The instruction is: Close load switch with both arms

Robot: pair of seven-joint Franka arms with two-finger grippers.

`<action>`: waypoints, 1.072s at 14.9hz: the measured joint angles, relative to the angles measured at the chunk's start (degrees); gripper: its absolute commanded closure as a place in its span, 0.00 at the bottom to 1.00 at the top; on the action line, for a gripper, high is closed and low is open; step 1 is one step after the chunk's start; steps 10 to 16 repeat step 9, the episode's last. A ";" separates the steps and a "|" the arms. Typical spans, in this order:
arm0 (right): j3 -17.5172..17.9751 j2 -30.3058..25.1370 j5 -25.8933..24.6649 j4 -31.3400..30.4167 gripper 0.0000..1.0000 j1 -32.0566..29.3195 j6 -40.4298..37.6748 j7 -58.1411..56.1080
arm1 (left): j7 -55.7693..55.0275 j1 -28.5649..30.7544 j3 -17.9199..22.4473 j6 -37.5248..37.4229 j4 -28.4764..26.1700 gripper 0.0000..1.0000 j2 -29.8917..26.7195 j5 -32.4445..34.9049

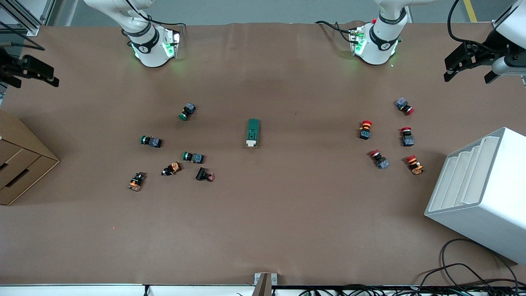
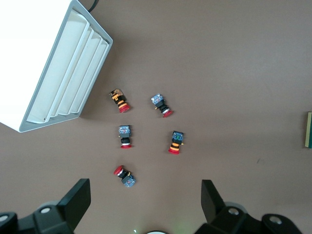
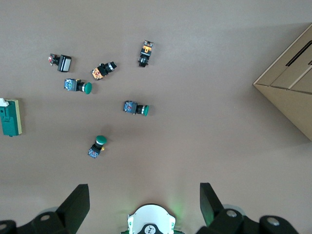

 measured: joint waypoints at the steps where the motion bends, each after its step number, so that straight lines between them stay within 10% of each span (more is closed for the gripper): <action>1: 0.00 -1.15 0.00 -1.54 0.00 0.00 0.60 0.00 | 0.00 0.02 0.06 0.00 -0.01 0.00 0.02 0.00; 16: -0.11 -3.02 0.00 -4.23 0.00 0.00 4.00 0.00 | 0.00 0.36 0.28 -0.49 1.03 0.00 1.85 0.00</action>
